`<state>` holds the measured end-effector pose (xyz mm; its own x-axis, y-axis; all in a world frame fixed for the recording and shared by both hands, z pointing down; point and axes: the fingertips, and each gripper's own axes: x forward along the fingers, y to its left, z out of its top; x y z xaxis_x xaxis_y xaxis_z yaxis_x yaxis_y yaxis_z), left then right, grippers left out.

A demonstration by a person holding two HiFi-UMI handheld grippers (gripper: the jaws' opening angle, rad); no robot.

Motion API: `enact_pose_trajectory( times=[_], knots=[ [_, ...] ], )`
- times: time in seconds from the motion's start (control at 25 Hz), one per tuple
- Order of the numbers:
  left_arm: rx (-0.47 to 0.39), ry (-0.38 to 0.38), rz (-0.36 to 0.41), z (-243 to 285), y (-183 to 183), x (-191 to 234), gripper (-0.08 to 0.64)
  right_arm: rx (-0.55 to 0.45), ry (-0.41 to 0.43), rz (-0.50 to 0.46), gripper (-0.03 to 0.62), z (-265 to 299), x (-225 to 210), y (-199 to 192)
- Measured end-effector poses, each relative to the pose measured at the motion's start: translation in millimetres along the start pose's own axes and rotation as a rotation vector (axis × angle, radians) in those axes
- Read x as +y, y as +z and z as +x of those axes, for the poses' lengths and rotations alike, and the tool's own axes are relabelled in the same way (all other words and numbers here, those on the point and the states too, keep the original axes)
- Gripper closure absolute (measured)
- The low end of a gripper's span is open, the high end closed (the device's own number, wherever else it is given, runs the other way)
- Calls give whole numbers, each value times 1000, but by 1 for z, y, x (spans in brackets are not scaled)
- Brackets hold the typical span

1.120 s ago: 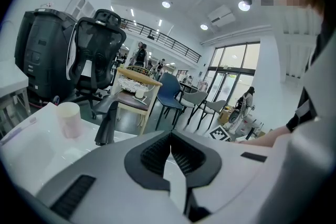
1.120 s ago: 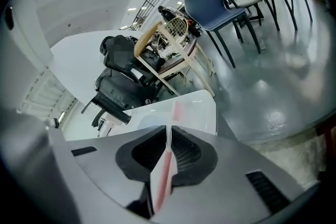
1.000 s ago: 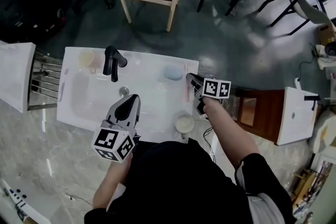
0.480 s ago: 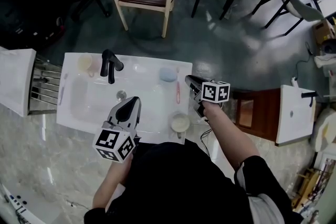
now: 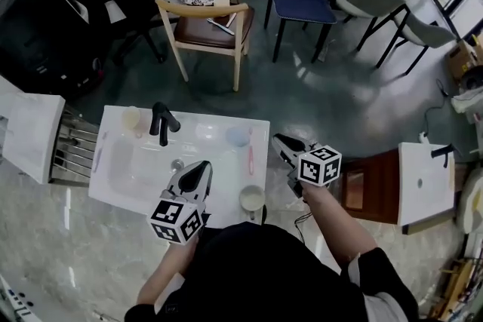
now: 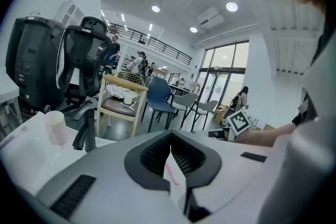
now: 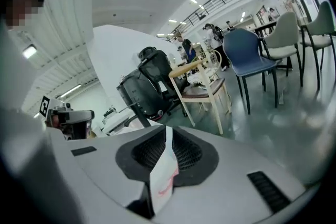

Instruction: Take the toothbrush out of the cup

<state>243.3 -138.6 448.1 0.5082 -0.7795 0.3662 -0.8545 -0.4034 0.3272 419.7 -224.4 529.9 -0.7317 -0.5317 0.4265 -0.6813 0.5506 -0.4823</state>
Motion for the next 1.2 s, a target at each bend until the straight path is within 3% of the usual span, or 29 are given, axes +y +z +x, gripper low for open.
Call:
enact_pose_trajectory(
  times=[0.32, 0.6, 0.84, 1.0, 1.2],
  knots=[
    [-40, 73, 54, -19, 28, -10, 543, -237, 170, -46, 546, -69, 71, 67],
    [-120, 90, 76, -58, 61, 42, 543, -383, 216, -31, 546, -86, 145, 78],
    [-130, 1, 154, -109, 69, 113, 543, -464, 176, -67, 546, -32, 243, 83],
    [-150, -59, 220, -144, 95, 163, 543, -516, 193, -93, 546, 21, 320, 97],
    [-179, -107, 255, -172, 122, 190, 543, -595, 260, -62, 555, 57, 379, 128]
  ],
)
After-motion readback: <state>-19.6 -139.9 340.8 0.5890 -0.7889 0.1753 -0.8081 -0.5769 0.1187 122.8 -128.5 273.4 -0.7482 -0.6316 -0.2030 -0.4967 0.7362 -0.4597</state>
